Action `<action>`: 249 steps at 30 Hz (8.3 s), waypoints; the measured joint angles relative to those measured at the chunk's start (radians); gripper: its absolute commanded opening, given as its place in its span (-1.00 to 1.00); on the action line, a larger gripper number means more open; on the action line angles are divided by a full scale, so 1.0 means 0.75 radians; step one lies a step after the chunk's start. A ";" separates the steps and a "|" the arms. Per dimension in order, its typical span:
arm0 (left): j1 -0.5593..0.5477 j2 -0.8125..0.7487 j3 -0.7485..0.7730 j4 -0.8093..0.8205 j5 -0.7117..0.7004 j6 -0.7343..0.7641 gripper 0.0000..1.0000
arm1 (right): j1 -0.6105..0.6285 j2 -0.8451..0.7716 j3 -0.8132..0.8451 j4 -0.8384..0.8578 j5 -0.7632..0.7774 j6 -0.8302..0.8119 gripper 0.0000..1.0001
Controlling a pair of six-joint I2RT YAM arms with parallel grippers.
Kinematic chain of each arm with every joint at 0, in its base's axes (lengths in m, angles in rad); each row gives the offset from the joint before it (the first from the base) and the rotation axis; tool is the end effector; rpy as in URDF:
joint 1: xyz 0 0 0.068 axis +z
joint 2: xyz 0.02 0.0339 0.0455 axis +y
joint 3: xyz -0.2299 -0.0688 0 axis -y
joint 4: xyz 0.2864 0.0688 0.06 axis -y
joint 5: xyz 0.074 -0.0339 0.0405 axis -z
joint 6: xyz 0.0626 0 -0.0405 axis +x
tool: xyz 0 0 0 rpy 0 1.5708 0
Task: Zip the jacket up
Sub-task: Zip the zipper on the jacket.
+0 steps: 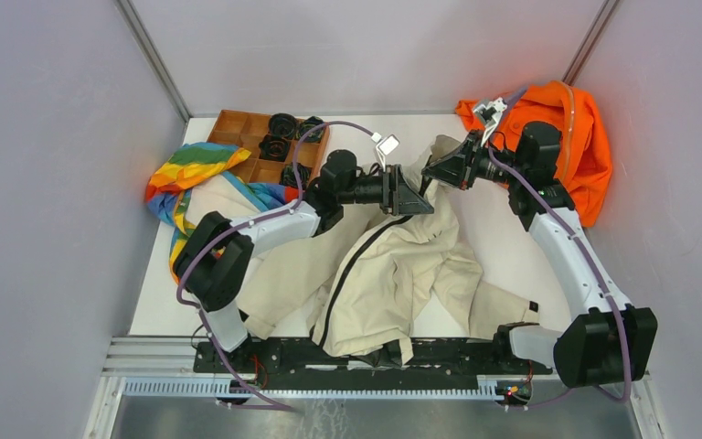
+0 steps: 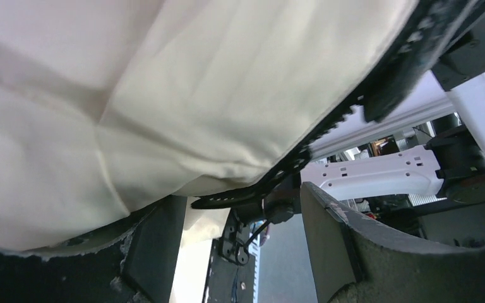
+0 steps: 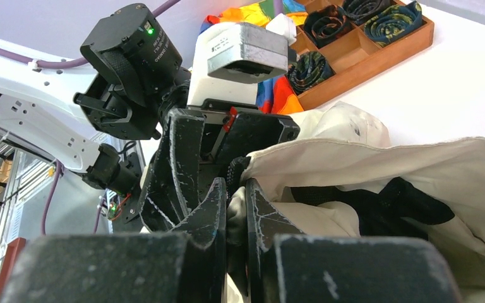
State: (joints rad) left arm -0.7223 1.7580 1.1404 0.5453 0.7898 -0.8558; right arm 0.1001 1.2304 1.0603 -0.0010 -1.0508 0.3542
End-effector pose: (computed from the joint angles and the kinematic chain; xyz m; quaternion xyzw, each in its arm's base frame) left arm 0.3073 -0.3301 0.2139 0.2164 0.6918 -0.6446 0.2430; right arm 0.3321 0.0880 0.3230 -0.2366 0.6974 0.4993 0.4565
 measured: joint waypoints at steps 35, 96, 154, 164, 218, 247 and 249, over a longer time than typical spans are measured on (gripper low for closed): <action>0.012 -0.058 -0.175 -0.049 0.073 -0.087 -0.96 | -0.080 0.047 0.227 -0.304 0.066 -0.333 -1.00; -0.005 0.113 0.255 -0.605 0.371 -0.228 -0.74 | 0.214 -0.193 0.036 -1.102 0.254 -2.403 0.33; -0.199 -0.199 0.062 -0.704 -0.689 0.996 -0.96 | 0.041 -0.259 -0.217 -0.266 0.354 -1.157 -1.00; -0.127 -0.273 0.016 -0.680 -0.625 0.994 -0.96 | -0.085 -0.179 -0.077 -0.269 0.536 -1.239 -1.00; -0.099 -0.460 -0.131 -0.315 -0.494 0.848 0.37 | 0.187 -0.229 -0.154 -0.216 0.388 -0.860 -1.00; -0.172 -0.138 -0.116 0.166 -0.552 1.004 -0.94 | 0.181 -0.207 -0.137 -0.182 0.315 -0.738 -0.70; -0.168 -0.136 -0.116 0.173 -0.551 1.004 -0.96 | 0.178 -0.205 -0.129 -0.182 0.316 -0.731 -0.58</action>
State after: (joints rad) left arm -0.8486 1.6562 1.0531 0.6754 0.3763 -0.1032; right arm 0.2333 1.0763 0.9634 -0.1371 -0.8135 -0.1944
